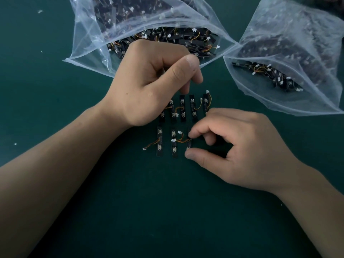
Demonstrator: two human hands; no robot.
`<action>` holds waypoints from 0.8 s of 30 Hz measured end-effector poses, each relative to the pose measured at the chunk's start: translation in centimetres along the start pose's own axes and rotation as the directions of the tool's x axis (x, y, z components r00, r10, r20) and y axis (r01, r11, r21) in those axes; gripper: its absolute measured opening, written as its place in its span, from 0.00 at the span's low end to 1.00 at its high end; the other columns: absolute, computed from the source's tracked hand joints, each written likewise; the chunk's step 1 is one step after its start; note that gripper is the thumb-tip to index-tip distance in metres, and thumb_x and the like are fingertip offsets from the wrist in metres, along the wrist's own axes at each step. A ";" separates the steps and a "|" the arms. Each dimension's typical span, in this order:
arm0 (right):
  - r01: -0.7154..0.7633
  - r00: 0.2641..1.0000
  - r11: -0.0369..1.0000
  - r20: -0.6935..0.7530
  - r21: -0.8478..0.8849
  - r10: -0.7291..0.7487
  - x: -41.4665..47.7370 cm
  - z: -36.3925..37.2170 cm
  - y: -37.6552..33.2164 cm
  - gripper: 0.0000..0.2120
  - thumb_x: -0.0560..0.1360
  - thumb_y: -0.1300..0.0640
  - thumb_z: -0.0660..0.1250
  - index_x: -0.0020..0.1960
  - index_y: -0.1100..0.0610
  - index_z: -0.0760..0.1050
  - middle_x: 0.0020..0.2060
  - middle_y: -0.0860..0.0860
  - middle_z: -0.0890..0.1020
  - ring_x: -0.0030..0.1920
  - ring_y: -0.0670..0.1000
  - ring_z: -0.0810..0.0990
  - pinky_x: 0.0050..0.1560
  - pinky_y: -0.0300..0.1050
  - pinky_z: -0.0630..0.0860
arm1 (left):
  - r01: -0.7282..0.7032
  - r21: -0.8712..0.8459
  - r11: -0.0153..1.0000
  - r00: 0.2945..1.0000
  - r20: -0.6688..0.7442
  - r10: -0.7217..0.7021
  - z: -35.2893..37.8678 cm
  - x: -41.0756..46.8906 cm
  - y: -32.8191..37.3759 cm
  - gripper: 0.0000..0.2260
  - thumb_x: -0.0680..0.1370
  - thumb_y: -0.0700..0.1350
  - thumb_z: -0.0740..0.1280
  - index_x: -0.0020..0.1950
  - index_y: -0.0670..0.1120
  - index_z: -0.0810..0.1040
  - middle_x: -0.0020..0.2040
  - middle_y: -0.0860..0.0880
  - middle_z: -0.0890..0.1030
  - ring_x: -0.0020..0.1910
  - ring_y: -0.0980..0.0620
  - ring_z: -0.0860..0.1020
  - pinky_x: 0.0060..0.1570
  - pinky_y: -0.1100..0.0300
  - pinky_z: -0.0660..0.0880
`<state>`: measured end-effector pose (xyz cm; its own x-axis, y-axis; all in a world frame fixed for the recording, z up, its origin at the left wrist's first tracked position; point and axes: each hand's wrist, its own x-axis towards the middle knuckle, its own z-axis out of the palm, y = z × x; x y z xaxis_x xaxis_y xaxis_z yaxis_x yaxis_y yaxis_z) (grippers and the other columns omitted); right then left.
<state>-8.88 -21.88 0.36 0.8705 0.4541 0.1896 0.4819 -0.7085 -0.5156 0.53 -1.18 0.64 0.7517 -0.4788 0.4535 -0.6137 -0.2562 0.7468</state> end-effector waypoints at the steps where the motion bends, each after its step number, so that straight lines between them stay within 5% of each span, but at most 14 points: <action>1: 0.003 1.000 1.000 0.002 0.006 -0.003 0.0 0.0 0.0 0.10 0.76 0.46 0.76 0.50 0.51 0.84 0.37 0.42 0.75 0.36 0.45 0.73 0.34 0.50 0.73 | -0.001 0.001 1.000 1.000 0.001 0.001 0.0 0.0 0.0 0.18 0.87 0.44 0.59 0.48 0.38 0.85 0.36 0.45 0.82 0.36 0.48 0.81 0.38 0.57 0.71; 7: -0.005 1.000 0.999 -0.013 0.039 0.006 0.0 0.1 0.2 0.11 0.76 0.46 0.76 0.52 0.52 0.84 0.37 0.41 0.75 0.35 0.40 0.70 0.34 0.44 0.71 | -0.007 0.004 1.000 1.000 -0.007 0.007 0.0 0.0 0.0 0.19 0.86 0.44 0.59 0.47 0.38 0.85 0.36 0.44 0.82 0.36 0.48 0.81 0.38 0.57 0.71; 16: -0.014 0.999 1.000 -0.040 0.017 0.015 -0.1 0.2 0.5 0.11 0.76 0.44 0.77 0.49 0.51 0.85 0.32 0.42 0.73 0.32 0.46 0.73 0.31 0.49 0.73 | -0.009 0.026 1.000 0.992 -0.128 0.012 0.0 0.1 -0.1 0.18 0.87 0.38 0.59 0.45 0.38 0.85 0.34 0.46 0.81 0.33 0.55 0.78 0.38 0.60 0.69; 24: 0.022 0.999 0.999 -0.024 0.030 -0.021 0.0 0.3 0.6 0.09 0.78 0.46 0.75 0.52 0.51 0.86 0.32 0.41 0.73 0.32 0.46 0.73 0.32 0.49 0.72 | -0.002 0.025 1.000 0.986 -0.168 0.006 -0.1 0.1 -0.4 0.18 0.87 0.39 0.59 0.44 0.38 0.85 0.34 0.46 0.81 0.32 0.48 0.77 0.35 0.54 0.70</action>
<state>-8.63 -22.17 -0.19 0.8625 0.4555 0.2206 0.4973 -0.6817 -0.5366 0.92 -1.08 0.41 0.7779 -0.3321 0.5335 -0.6210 -0.2763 0.7335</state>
